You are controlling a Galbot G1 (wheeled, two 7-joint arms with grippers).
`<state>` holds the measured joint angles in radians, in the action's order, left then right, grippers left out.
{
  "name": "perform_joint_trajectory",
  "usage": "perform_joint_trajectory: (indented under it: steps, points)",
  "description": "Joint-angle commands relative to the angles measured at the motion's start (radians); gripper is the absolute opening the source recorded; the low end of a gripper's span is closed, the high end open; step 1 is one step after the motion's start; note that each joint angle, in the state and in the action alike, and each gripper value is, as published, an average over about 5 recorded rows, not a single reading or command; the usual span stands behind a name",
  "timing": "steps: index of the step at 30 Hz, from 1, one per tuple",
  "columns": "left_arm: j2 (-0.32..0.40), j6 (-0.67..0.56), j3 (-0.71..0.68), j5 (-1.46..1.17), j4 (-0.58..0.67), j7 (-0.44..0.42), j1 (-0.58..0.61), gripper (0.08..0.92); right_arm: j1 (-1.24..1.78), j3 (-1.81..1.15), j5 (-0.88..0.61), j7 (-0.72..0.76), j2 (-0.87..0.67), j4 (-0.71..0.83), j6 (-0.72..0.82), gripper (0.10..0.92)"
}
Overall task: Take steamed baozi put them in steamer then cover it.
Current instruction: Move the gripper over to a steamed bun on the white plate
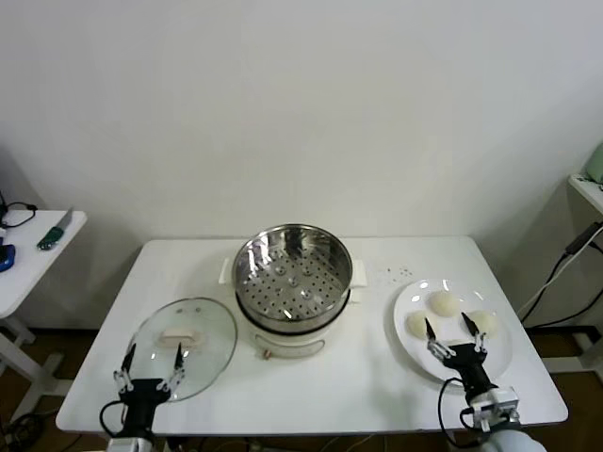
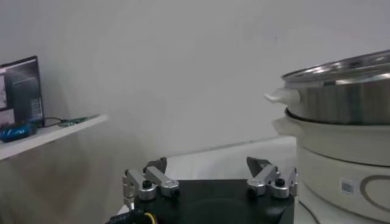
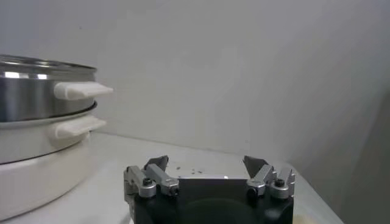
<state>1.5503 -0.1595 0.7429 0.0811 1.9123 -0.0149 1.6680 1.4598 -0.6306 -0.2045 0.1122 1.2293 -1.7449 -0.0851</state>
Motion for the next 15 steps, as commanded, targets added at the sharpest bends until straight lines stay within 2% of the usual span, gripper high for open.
perform_joint_trajectory:
  steps: [1, 9, 15]
  points:
    - [-0.003, 0.002, 0.0, 0.001, 0.002, 0.009, -0.003, 0.823, -0.061, 0.004, 0.024, 0.054, -0.089, -0.008, 0.108, 0.823]
    - [-0.003, -0.011, -0.014, 0.006, 0.003, 0.031, 0.007, 0.823, -0.253, 0.122, 0.129, 0.362, -0.447, 0.026, 0.377, 0.823]
    - [-0.003, -0.038, -0.036, 0.014, -0.004, 0.045, 0.026, 0.823, -0.533, 0.347, 0.176, 0.623, -0.648, 0.165, 0.369, 0.823]
